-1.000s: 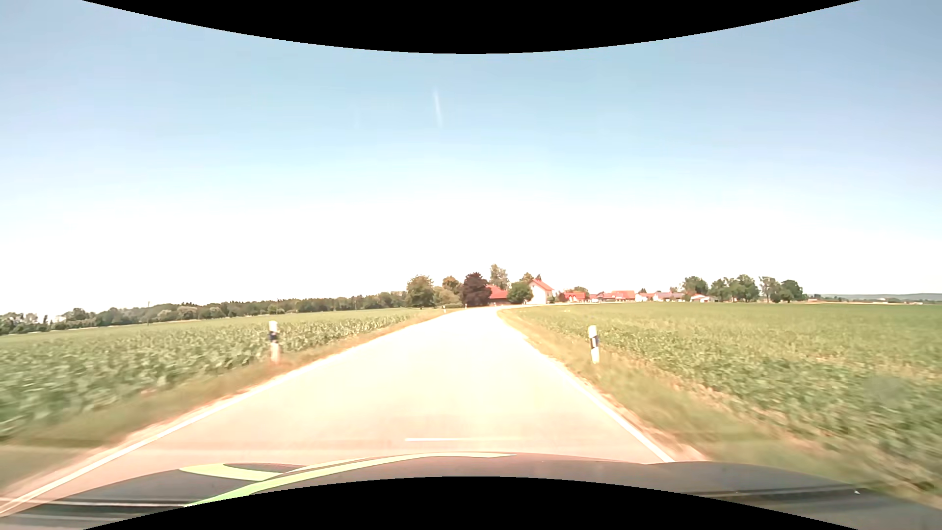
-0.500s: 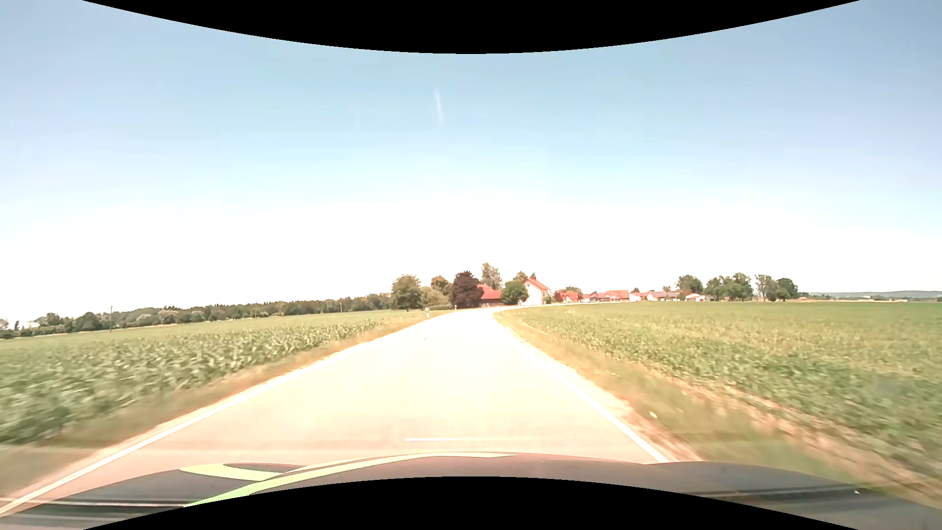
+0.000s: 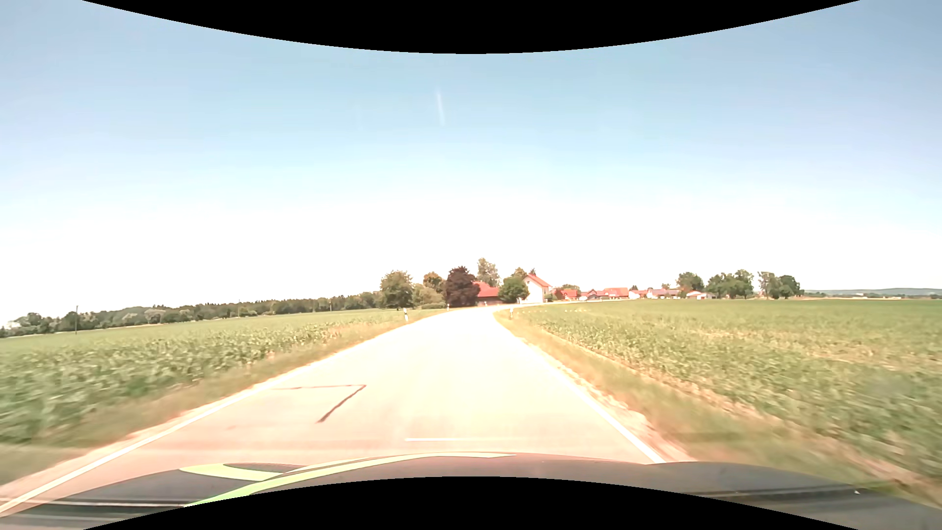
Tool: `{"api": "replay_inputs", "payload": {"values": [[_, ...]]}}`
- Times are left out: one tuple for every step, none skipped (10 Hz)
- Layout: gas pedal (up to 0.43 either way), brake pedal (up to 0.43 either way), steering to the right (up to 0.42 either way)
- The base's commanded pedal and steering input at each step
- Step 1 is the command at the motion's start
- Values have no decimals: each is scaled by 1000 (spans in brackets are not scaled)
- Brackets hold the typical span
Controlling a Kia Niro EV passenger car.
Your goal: Follow the waypoints while adhering to traffic rules and regulations
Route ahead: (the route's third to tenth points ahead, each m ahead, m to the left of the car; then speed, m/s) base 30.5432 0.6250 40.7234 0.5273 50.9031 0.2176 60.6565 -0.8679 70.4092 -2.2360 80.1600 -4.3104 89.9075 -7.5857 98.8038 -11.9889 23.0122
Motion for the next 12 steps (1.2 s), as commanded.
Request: {"api": "replay_inputs", "payload": {"values": [[0,201,3],[0,207,3],[0,207,3],[0,201,2],[0,195,2],[0,195,2],[0,195,2],[0,195,2],[0,195,2],[0,189,3],[0,189,4],[0,183,7]]}}
